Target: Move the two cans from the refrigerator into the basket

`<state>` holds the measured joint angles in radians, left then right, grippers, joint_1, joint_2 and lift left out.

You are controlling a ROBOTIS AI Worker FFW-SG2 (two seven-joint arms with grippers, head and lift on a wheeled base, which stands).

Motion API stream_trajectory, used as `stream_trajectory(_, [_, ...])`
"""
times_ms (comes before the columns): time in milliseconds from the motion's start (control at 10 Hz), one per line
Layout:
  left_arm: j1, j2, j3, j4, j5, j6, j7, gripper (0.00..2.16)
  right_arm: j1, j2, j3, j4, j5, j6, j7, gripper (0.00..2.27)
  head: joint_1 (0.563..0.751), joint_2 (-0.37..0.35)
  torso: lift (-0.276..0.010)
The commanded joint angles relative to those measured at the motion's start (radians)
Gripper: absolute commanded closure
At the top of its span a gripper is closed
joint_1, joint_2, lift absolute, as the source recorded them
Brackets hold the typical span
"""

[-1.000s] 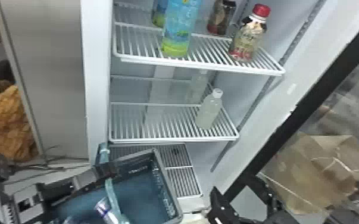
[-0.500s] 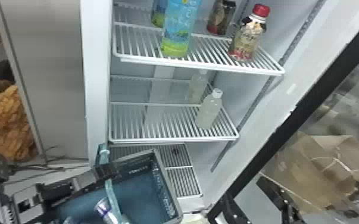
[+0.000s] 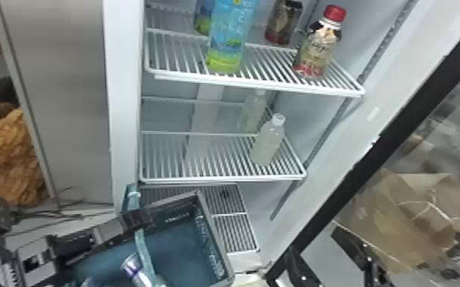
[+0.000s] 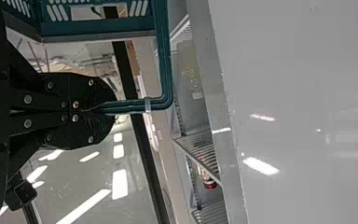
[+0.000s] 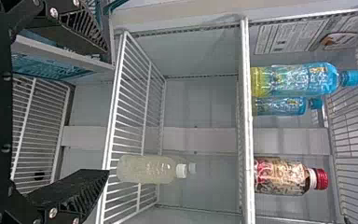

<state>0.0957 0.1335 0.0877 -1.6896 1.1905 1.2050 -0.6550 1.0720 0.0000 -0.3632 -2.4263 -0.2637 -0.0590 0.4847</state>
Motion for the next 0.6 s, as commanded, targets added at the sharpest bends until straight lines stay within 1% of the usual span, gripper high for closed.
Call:
stream_trajectory(0, [0.000,0.000,0.000,0.000,0.000,0.000,0.000,1.21,0.000,0.001,-0.004,0.000,0.000,0.000,-0.002,0.14,0.695,-0.350,-0.219])
stream_trajectory(500, [0.000,-0.003,0.000,0.000,-0.002,0.000,0.000,1.21,-0.002,0.001,-0.004,-0.002,0.004,0.007,-0.002,0.15,0.695,-0.350,-0.219])
